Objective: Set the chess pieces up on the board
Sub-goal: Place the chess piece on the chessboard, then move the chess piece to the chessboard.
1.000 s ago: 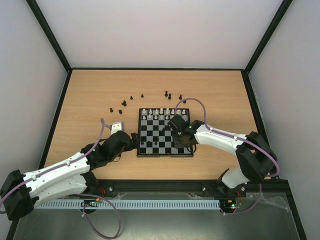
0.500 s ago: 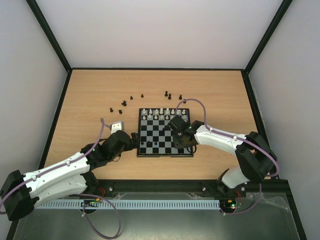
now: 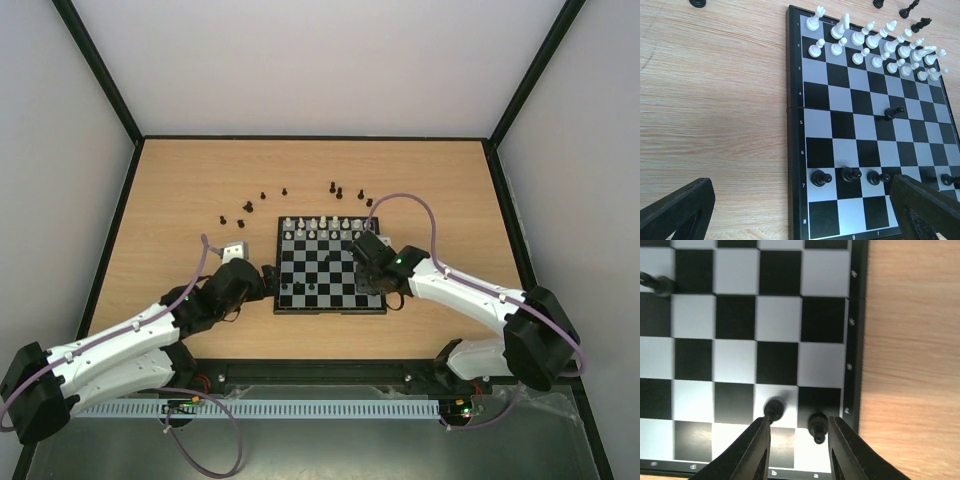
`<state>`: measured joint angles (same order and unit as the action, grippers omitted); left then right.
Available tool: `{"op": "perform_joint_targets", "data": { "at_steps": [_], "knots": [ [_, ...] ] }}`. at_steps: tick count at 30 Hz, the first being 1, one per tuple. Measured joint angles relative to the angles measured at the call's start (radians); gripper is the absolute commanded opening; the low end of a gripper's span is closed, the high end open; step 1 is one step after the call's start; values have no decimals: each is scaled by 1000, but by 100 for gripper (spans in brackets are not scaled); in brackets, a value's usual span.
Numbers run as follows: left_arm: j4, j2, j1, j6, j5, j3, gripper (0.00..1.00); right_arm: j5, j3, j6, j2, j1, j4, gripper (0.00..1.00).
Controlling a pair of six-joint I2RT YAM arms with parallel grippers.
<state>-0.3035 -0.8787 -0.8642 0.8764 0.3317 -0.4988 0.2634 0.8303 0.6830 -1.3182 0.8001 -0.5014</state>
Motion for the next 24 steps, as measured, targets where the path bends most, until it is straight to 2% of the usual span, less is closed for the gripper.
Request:
{"op": "perform_joint_targets", "data": {
  "at_steps": [8, 15, 24],
  "knots": [
    [8, -39, 18, -41, -40, -18, 99, 12, -99, 87, 4, 0, -13, 29],
    [31, -68, 36, -69, -71, -24, 100, 0, -110, 106, 3, 0, -4, 28],
    [43, -64, 51, -74, -89, -24, 99, 0, -106, 92, -37, -4, 8, 8]
  ]
}}
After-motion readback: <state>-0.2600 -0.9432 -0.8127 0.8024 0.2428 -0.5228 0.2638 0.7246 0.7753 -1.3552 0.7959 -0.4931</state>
